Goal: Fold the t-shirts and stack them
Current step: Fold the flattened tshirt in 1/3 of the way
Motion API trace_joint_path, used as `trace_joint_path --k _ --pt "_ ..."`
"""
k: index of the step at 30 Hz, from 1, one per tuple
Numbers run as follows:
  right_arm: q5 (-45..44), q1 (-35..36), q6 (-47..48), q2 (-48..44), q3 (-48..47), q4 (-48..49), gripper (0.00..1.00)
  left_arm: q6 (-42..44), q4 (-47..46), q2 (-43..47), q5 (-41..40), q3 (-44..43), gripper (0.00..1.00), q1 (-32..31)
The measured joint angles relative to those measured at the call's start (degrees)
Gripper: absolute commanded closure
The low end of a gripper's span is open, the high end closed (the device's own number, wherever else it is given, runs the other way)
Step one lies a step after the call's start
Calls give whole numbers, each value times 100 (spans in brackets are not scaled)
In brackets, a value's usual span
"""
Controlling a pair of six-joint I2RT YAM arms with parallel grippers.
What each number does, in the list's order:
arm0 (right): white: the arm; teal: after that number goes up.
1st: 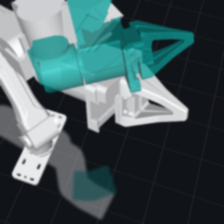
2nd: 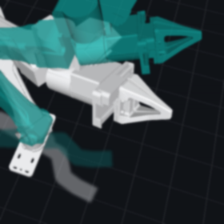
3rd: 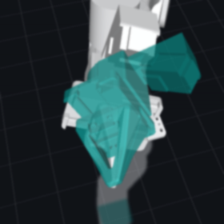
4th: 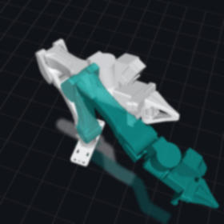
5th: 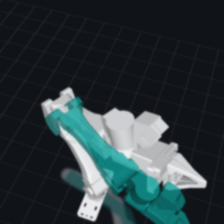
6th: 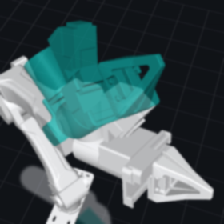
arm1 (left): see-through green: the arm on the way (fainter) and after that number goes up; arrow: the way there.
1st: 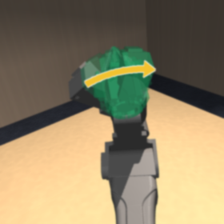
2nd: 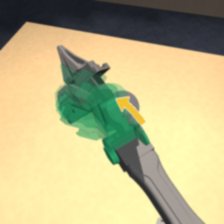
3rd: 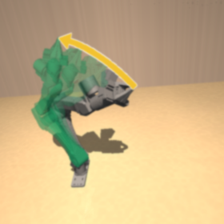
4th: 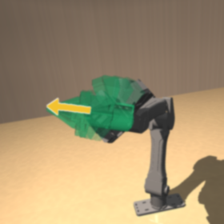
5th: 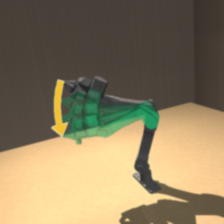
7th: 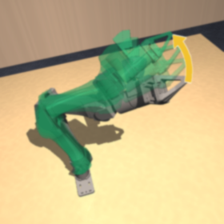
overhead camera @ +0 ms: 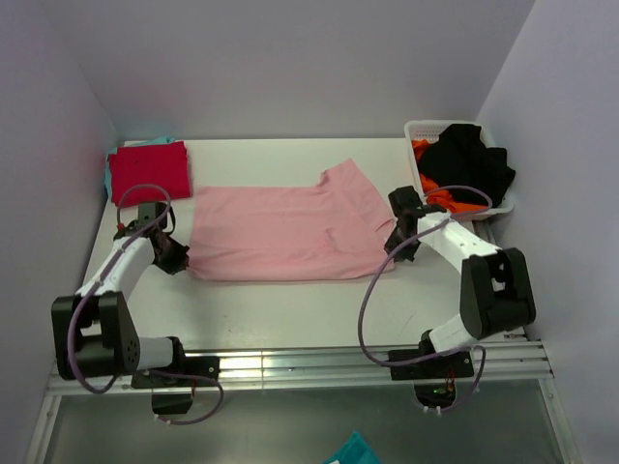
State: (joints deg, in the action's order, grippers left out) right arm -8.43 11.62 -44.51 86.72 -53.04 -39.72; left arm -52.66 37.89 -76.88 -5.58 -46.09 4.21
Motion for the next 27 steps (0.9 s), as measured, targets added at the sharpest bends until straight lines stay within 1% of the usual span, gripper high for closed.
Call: trace_joint_path --k 9,13,15,16,17,18,19,20,21,22,25,27 --pt "59 0 2 -1554 890 -387 100 -387 702 1615 -15 479 100 -203" --pt "76 2 -4 -2083 1204 -616 100 -581 1040 2181 -13 675 99 -306" --pt "107 13 -83 -2284 1226 -800 100 -680 1202 2450 -13 782 93 -341" --pt "127 15 -109 -2369 1224 -857 100 -726 1338 2625 -11 831 92 -356" --pt "144 24 -164 -2498 1222 -944 89 -780 1499 2820 -4 868 68 -358" --pt "157 24 -219 -2592 1220 -1014 78 -796 1615 2962 -7 881 53 -376" --pt "157 24 -256 -2686 1215 -1095 43 -835 1755 3139 -2 881 40 -411" --pt "155 24 -302 -2793 1202 -1213 27 -861 1843 3279 -2 876 1 -452" --pt "140 24 -323 -2859 1185 -1311 17 -876 1969 3421 13 846 1 -494" --pt "122 24 -341 -2931 1161 -1438 3 -955 2105 3541 39 787 1 -529" --pt "61 24 -363 -3123 944 -1867 2 -957 2420 3622 26 415 0 -544" --pt "26 24 -367 -3217 640 -2092 2 -935 2559 3427 -31 -105 0 -544"
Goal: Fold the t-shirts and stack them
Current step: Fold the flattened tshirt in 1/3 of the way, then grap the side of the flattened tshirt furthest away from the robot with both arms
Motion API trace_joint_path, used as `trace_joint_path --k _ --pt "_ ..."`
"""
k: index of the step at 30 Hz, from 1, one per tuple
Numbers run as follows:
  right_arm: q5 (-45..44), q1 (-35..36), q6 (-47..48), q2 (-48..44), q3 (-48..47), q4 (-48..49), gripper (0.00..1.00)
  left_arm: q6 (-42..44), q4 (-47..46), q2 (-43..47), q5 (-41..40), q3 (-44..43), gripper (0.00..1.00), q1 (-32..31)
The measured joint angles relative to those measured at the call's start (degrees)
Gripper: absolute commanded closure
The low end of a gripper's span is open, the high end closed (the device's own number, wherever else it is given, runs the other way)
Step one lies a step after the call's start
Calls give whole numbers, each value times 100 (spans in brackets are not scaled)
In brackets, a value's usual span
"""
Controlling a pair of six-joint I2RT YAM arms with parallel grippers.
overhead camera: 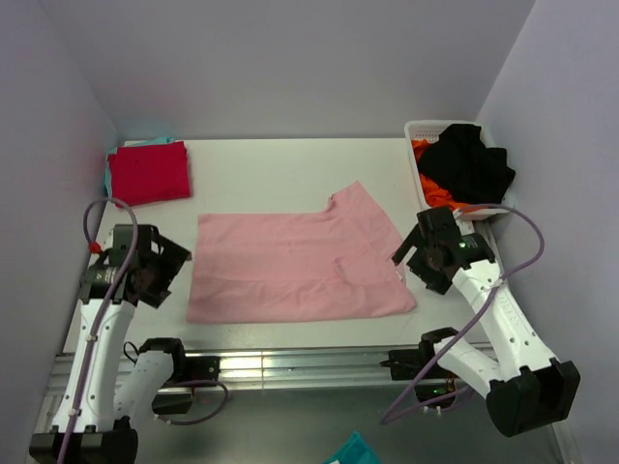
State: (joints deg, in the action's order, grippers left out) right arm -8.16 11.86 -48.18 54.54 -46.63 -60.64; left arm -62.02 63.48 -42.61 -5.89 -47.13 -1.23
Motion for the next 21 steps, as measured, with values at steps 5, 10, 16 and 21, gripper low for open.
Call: trace_joint_path --k 5,10,16,21 --pt "85 0 184 490 -1314 146 5 337 -361 -1182 -68 -1419 1 0" --pt "354 0 546 2833 -3587 446 6 835 -1320 -3418 201 -2787 2 162" --pt "645 0 933 6474 -7173 431 7 1207 -2181 -5696 691 -4129 5 575" --pt "804 -13 1014 8384 -9438 229 10 1475 -2524 -6787 1099 -4784 6 662"
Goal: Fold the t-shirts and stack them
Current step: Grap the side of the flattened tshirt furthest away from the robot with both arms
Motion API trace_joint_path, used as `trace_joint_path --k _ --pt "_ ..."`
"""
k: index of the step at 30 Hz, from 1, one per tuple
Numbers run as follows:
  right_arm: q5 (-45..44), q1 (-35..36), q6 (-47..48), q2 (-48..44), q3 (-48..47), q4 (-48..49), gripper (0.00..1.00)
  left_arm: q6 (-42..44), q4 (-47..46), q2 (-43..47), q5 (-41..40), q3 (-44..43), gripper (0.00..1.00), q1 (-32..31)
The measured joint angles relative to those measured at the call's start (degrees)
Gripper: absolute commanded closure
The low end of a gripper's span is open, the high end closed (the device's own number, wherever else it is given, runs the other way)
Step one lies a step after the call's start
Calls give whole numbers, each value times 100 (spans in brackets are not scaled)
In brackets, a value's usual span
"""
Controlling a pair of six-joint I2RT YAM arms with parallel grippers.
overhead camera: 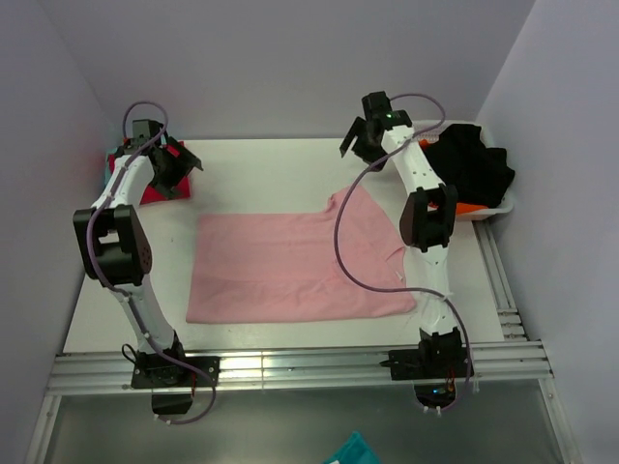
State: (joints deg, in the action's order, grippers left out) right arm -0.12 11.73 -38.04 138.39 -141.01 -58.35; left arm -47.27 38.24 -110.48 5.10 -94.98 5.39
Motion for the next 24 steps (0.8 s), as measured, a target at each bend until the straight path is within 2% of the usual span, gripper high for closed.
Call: trace_joint_path --k 6,14,24 --pt "81 -79 -129 144 667 31 11 247 -122 -503 435 -101 7 101" --pt "-7 -127 -90 297 525 -20 14 361 -361 -555 673 -22 8 382" --pt "-94 -101 46 914 278 -37 26 374 -363 -605 671 7 9 466"
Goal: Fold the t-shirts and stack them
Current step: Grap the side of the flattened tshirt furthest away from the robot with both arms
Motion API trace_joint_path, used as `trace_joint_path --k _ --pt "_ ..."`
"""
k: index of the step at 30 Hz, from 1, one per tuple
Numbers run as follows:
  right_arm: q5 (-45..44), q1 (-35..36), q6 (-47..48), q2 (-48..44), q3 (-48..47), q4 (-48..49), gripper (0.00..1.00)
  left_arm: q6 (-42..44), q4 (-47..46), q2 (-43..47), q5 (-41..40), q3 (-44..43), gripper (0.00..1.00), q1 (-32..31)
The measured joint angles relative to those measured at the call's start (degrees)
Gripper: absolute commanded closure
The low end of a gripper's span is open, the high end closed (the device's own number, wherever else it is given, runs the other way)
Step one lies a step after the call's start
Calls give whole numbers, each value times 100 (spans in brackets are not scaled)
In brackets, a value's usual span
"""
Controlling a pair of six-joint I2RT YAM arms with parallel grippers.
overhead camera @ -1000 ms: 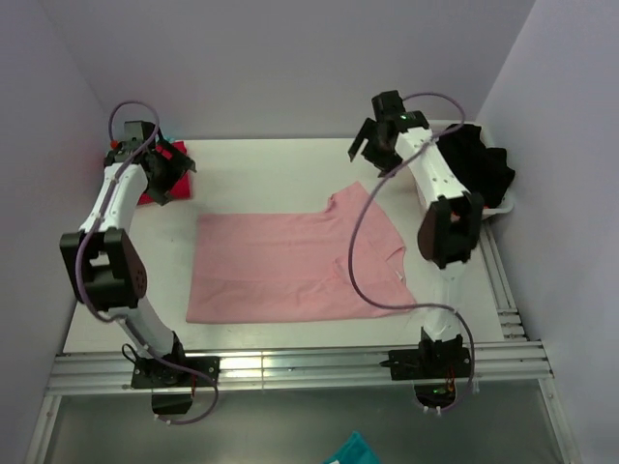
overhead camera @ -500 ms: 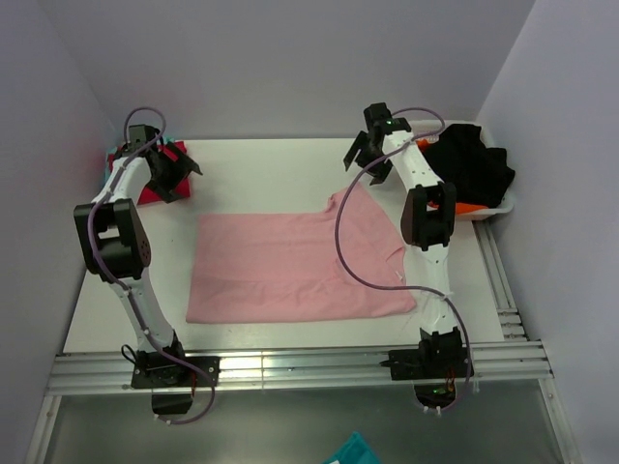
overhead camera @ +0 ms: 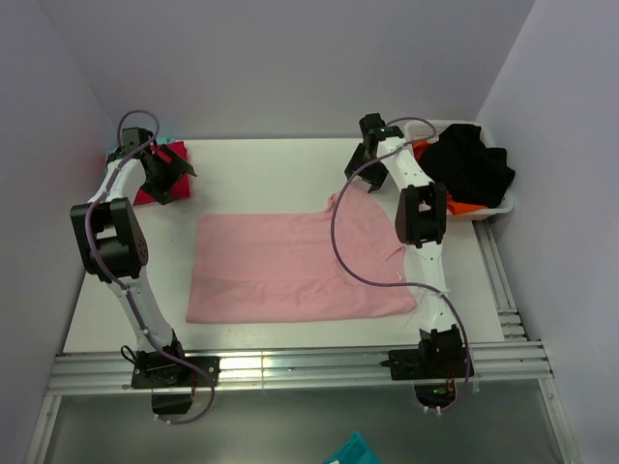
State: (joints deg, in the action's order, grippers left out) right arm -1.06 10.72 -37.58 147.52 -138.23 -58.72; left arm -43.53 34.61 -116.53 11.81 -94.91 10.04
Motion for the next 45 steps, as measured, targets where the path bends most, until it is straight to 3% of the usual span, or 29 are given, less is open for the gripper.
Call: trace_joint_path --k 4,7,11,17,20,27,33,37,45 --pt "-2 50 37 76 -66 11 36 2 24 -26 -7 0 9 0" --pt "-68 105 90 96 -79 -9 49 28 37 -35 -9 2 9 0" --pt "-122 157 157 122 -90 -33 76 42 24 -35 -9 39 9 7" --pt "-173 168 240 133 -90 -72 96 70 11 -35 -31 363 9 15" --pt "-179 168 256 133 -90 -74 100 116 15 -44 -122 461 9 17" --pt "-186 168 260 133 -83 -70 100 245 15 -79 -308 542 9 17" --pt "-184 168 275 131 -57 -48 100 332 -9 -313 -332 492 17 17" --pt "-181 168 275 127 -50 -44 100 396 -20 -435 -254 391 27 26" --pt "-186 168 269 52 103 63 100 546 -68 -321 -22 706 34 -92"
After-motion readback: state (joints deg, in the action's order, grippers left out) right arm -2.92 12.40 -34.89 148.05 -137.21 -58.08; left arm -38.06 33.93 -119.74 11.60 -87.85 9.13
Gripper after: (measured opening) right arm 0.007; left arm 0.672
